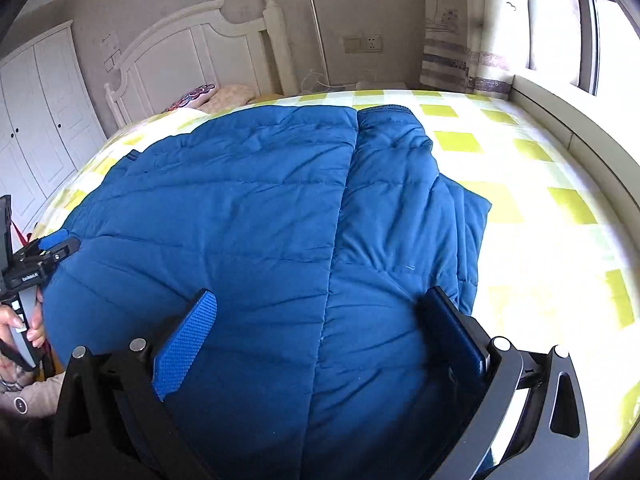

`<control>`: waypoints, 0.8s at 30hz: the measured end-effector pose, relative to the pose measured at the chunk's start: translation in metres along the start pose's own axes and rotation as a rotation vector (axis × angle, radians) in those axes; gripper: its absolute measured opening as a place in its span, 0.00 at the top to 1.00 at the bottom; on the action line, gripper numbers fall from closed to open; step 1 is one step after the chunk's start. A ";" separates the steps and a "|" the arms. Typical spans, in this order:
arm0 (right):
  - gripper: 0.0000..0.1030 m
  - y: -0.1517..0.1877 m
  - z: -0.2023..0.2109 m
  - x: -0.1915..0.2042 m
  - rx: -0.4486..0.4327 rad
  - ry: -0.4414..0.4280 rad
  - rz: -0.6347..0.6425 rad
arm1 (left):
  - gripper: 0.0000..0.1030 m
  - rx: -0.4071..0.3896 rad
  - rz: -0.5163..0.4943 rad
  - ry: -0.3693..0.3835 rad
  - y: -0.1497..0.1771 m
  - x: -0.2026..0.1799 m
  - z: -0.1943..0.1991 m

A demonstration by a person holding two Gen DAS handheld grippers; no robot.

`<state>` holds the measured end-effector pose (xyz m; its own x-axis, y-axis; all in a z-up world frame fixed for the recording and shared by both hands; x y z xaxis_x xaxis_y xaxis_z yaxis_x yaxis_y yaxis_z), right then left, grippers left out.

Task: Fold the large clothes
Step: 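Open both grippers and press the folded jacket flat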

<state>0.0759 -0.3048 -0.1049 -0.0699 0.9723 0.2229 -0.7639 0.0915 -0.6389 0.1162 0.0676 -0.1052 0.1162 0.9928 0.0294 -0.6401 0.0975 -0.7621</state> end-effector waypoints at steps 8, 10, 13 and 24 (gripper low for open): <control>0.05 0.002 0.024 0.000 -0.033 0.017 -0.053 | 0.02 0.010 -0.035 -0.042 -0.001 -0.005 -0.003; 0.05 0.011 0.049 -0.012 -0.088 -0.025 -0.128 | 0.02 0.009 -0.034 -0.043 -0.001 -0.005 -0.003; 0.05 0.037 0.082 -0.041 -0.132 -0.105 -0.310 | 0.02 0.009 -0.034 -0.042 -0.001 -0.005 -0.003; 0.05 0.084 0.086 -0.047 -0.055 -0.272 -0.465 | 0.02 0.006 -0.031 -0.047 0.000 -0.006 -0.002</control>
<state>-0.0401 -0.3613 -0.1052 0.0986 0.7362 0.6696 -0.7195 0.5175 -0.4630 0.1169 0.0616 -0.1065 0.1006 0.9914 0.0837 -0.6412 0.1289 -0.7565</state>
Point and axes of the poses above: each gripper's, at about its wrist camera, not at the fingertips, and z roughly against the way its jaws point, x to its left, y to its underside, the point moved 1 cm from there along -z, roughly the way its jaws point, and after that the axes turned 2 degrees about -y, right-handed, at the moved point
